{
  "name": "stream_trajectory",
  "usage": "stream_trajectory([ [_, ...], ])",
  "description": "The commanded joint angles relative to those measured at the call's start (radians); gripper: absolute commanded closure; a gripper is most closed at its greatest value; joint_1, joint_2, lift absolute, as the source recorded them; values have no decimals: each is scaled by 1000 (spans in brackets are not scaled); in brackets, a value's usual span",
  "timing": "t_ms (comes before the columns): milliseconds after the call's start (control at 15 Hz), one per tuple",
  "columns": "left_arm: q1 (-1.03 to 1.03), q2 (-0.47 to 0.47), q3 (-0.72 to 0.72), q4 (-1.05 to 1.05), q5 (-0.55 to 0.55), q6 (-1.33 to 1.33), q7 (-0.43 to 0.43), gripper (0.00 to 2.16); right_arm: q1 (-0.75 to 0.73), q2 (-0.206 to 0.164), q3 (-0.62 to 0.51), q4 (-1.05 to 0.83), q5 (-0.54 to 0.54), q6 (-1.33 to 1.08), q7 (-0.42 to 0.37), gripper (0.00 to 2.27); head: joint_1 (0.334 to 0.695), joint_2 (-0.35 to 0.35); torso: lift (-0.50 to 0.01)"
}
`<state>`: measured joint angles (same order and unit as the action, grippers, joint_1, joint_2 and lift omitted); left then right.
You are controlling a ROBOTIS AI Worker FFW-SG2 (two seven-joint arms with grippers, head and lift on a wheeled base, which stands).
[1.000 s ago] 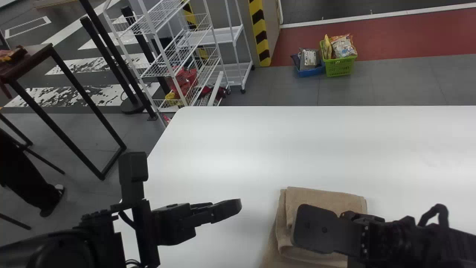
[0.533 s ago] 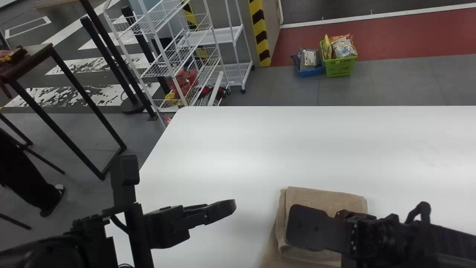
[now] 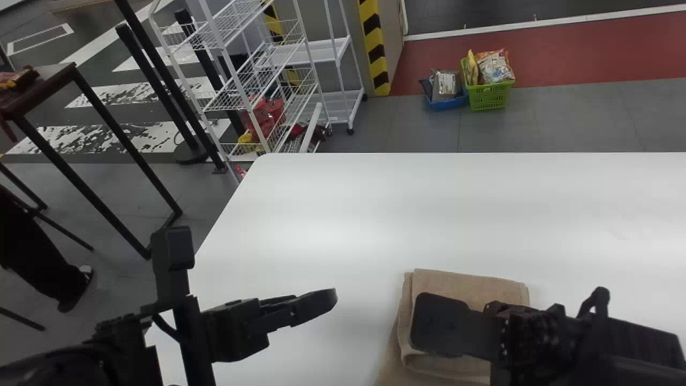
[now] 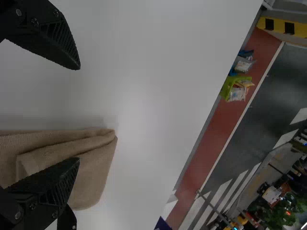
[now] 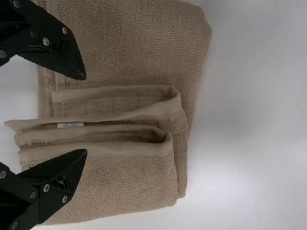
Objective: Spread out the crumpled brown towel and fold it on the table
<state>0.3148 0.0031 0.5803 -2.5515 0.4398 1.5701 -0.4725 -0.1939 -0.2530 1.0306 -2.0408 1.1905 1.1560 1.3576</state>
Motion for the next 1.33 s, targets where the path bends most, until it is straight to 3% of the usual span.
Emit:
stream_trajectory([
  [0,6,0,4,-6,5,1,0,157,1,3,-7,2,1,0,9,343,695,350,-127],
  [400,14,0,6,-10,8,1,0,157,1,20,-21,31,9,-15,9,410,695,350,-127],
  [600,15,0,16,-10,16,1,0,157,1,32,-21,48,17,-9,9,667,695,350,-127],
  [800,15,0,23,-10,20,1,0,157,1,37,-26,47,18,6,9,1170,695,350,-127],
  [1067,15,0,21,-16,20,1,0,157,4,40,-53,42,17,31,9,1416,695,350,-127],
  [1267,15,0,21,-21,20,1,0,157,10,40,-67,25,24,49,9,1430,695,350,-127],
])
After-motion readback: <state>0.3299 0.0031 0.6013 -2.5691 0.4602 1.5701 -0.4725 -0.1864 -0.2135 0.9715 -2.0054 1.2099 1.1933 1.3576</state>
